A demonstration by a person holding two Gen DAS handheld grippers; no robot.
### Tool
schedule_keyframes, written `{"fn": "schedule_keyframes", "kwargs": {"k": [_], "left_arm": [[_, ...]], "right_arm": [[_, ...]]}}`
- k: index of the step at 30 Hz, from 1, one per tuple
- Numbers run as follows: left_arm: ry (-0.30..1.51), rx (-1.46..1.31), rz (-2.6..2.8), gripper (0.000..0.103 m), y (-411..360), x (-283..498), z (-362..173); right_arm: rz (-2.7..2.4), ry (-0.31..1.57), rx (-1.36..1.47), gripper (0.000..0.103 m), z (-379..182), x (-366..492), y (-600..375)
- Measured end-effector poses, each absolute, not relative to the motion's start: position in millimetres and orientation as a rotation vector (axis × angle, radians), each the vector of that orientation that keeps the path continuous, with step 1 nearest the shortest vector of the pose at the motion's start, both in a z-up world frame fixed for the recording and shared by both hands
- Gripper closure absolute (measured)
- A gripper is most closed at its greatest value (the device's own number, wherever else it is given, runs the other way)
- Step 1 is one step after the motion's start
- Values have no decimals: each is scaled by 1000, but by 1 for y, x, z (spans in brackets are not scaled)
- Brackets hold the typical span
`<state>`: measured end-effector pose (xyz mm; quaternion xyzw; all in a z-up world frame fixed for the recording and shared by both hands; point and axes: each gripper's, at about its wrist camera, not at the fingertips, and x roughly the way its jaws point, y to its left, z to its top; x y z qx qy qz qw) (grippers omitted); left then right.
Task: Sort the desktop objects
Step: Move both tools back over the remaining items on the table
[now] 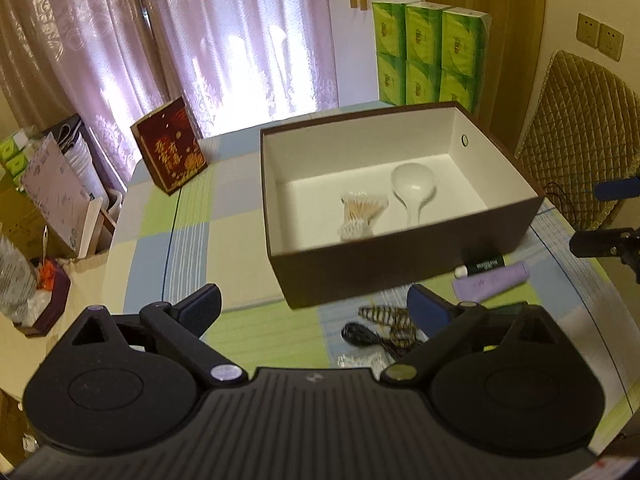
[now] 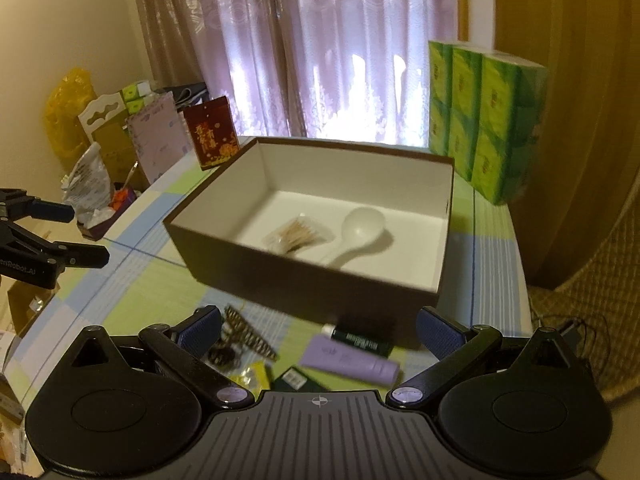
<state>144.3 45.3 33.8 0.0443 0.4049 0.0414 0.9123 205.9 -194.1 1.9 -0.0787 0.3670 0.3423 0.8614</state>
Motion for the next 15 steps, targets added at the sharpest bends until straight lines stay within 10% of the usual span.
{"fn": "schedule_keyframes", "kwargs": {"k": [15], "left_arm": [[910, 46, 89, 5, 47, 97, 2]], "right_arm": [[705, 806, -150, 2, -24, 138, -199]]}}
